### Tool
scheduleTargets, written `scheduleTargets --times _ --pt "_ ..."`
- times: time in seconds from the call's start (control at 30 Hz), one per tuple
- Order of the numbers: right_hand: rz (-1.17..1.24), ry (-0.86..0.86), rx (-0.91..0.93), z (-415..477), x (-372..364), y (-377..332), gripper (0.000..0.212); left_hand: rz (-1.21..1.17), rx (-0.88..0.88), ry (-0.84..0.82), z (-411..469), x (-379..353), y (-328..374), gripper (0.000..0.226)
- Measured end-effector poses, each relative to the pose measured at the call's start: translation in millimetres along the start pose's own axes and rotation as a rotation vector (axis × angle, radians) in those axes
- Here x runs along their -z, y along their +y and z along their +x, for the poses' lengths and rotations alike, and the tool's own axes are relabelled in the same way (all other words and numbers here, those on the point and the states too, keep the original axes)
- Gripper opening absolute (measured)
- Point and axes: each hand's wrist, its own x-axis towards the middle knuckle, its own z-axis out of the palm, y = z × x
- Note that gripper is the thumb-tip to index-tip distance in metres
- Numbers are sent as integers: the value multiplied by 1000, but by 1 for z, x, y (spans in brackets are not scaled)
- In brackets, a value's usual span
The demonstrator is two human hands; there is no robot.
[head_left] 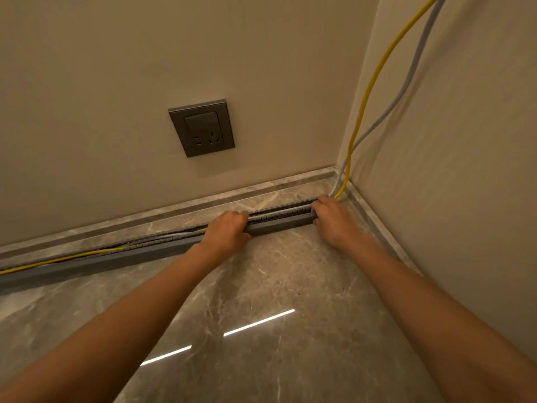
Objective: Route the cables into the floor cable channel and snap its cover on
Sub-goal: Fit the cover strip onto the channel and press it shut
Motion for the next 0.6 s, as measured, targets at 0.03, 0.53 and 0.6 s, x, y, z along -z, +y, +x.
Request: scheduleTargets --times 0.03,0.53,0.6 --pt "5 18 -1 1 0 2 24 24 -46 64 1 -4 4 27" --pt "116 -7 -25 10 -2 1 28 96 -125 161 46 -22 62 37" --pt "104 -8 -7 10 -1 2 28 160 -134 172 46 -20 66 32"
